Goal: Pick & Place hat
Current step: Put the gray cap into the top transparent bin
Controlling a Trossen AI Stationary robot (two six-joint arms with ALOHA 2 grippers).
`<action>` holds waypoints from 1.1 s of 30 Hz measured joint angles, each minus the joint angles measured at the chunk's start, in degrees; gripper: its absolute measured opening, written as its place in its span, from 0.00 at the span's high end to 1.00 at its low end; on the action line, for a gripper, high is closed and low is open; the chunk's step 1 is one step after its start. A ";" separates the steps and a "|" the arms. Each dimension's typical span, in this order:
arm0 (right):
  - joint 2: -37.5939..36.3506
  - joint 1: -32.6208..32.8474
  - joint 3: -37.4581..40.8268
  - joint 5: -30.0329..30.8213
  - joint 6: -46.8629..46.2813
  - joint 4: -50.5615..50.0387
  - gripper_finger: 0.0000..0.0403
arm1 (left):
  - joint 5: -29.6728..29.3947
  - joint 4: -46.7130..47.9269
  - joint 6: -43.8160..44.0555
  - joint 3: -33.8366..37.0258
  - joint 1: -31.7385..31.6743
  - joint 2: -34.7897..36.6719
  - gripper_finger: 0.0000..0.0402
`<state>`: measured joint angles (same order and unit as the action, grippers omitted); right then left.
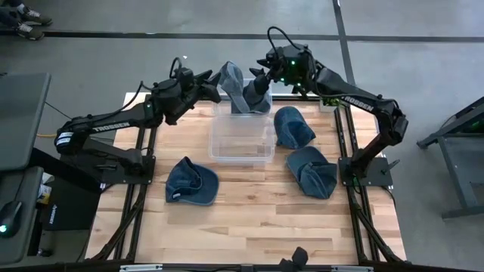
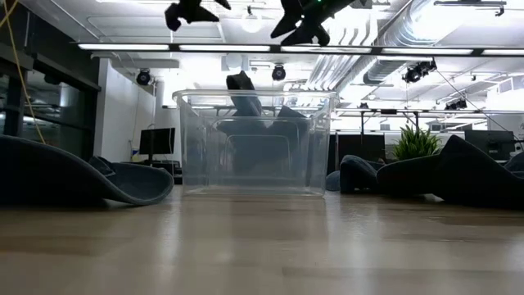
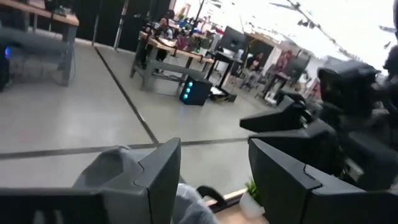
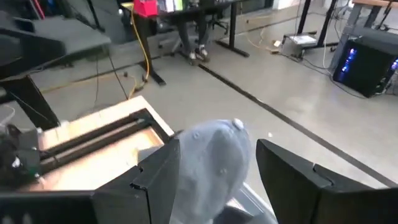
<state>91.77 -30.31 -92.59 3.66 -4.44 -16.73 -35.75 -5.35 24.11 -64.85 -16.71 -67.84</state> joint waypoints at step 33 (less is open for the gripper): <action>-13.30 3.15 -1.54 -26.44 12.47 -57.95 0.49 | 31.09 31.69 7.41 -25.33 -20.66 -19.93 0.53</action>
<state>78.47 -27.16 -94.13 -22.77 8.03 -74.68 -4.66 26.34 31.52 -90.18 -37.37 -87.77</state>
